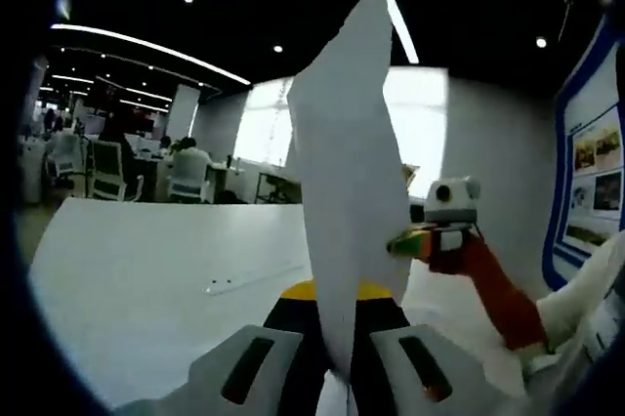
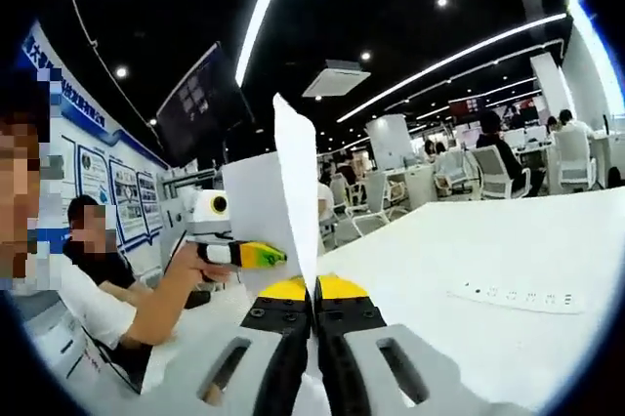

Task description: Organize the stack of printing papers by aligning and flattening the scattered papers on the table

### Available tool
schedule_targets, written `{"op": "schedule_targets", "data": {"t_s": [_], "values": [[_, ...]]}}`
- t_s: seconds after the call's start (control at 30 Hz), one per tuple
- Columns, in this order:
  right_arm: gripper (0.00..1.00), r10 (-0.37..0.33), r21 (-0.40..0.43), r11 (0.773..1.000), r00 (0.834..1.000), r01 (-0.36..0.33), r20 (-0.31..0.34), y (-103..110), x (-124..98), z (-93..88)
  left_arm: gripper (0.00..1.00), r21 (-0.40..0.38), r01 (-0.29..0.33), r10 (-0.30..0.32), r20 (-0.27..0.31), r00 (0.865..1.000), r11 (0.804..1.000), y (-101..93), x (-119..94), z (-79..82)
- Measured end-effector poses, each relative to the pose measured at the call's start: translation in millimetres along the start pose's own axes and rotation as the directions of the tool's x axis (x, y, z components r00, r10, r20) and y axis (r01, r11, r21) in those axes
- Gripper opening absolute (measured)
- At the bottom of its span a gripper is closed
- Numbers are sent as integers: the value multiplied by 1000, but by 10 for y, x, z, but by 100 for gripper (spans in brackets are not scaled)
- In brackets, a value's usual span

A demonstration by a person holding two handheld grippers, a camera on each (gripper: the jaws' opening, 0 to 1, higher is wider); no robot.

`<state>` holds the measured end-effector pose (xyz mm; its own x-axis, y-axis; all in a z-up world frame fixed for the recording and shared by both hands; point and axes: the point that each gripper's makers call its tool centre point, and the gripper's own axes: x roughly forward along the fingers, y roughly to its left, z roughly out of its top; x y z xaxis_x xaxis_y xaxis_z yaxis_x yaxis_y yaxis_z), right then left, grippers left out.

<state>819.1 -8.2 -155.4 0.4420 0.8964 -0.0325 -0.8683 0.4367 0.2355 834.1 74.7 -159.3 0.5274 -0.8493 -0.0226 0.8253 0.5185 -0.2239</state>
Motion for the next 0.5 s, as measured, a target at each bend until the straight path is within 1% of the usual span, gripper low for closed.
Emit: {"op": "schedule_targets", "data": {"t_s": [0.03, 0.1, 0.17, 0.23, 0.27, 0.33, 0.37, 0.4, 0.43, 0.5], "values": [[0, 7, -7, 1000, 1000, -7, 3, 8, -1, 5, 6, -15, 6, -6, 3, 1000, 1000, 7, -12, 9], [0, 6, -13, 1000, 1000, -6, 10, -10, -22, 12, 6, -47, 37, -36, 16, 999, 998, -46, -25, 27], [0, 20, -23, 1000, 999, -19, 36, -22, -50, 40, 6, -58, 61, -59, 27, 998, 996, -88, -35, 51], [7, 36, -11, 999, 996, -35, 77, -29, -71, 96, 6, -67, 92, -90, 40, 995, 994, -162, -41, 73], [11, 56, 3, 998, 994, -56, 91, -9, -79, 110, 6, -74, 109, -105, 51, 993, 991, -196, -48, 96], [14, 90, -1, 996, 990, -91, 107, 16, -90, 118, 6, -78, 126, -121, 61, 991, 989, -236, -61, 119], [17, 129, -26, 992, 984, -126, 122, 47, -97, 111, 6, -80, 139, -134, 69, 989, 987, -257, -70, 139], [18, 149, -36, 989, 980, -146, 130, 65, -101, 101, 6, -95, 159, -152, 82, 985, 983, -290, -84, 167], [18, 188, -31, 982, 972, -186, 142, 96, -108, 81, 6, -109, 180, -170, 94, 981, 978, -324, -95, 192], [20, 227, -8, 974, 962, -229, 149, 102, -97, 10, 6, -119, 204, -191, 112, 975, 972, -370, -121, 230]]}}
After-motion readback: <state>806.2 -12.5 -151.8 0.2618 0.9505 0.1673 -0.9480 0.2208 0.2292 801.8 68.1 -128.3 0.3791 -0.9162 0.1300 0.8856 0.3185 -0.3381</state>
